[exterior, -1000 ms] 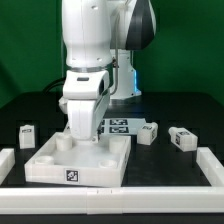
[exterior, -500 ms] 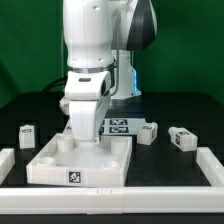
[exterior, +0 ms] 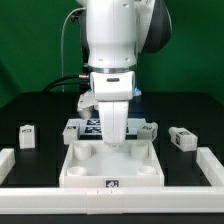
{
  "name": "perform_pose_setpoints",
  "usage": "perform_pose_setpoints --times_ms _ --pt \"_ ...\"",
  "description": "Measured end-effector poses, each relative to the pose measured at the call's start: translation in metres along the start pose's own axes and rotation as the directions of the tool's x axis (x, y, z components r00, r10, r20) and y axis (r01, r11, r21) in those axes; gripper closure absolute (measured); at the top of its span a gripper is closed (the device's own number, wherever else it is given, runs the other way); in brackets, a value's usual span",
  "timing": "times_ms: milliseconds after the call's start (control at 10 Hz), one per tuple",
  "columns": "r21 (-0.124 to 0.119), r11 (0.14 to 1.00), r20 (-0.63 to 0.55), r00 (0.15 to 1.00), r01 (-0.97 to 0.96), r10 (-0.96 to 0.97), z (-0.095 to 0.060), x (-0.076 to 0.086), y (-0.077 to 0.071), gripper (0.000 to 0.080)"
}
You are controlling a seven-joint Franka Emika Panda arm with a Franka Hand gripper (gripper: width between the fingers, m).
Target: Assemble one leg
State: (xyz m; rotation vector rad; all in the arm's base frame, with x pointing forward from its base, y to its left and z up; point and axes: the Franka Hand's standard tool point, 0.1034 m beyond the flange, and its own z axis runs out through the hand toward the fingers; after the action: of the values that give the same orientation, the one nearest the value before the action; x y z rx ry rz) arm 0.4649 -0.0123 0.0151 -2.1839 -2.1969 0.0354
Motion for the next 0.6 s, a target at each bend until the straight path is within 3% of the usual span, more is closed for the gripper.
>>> perform_pose_setpoints --times_ms 200,600 --pt "0.0 1.0 0.0 1.0 -0.017 0.017 0.0 0.002 0.0 0.0736" --pt "-0.002 1.0 -0.012 1.0 -0.003 0.003 0.001 0.053 0.004 0.0736"
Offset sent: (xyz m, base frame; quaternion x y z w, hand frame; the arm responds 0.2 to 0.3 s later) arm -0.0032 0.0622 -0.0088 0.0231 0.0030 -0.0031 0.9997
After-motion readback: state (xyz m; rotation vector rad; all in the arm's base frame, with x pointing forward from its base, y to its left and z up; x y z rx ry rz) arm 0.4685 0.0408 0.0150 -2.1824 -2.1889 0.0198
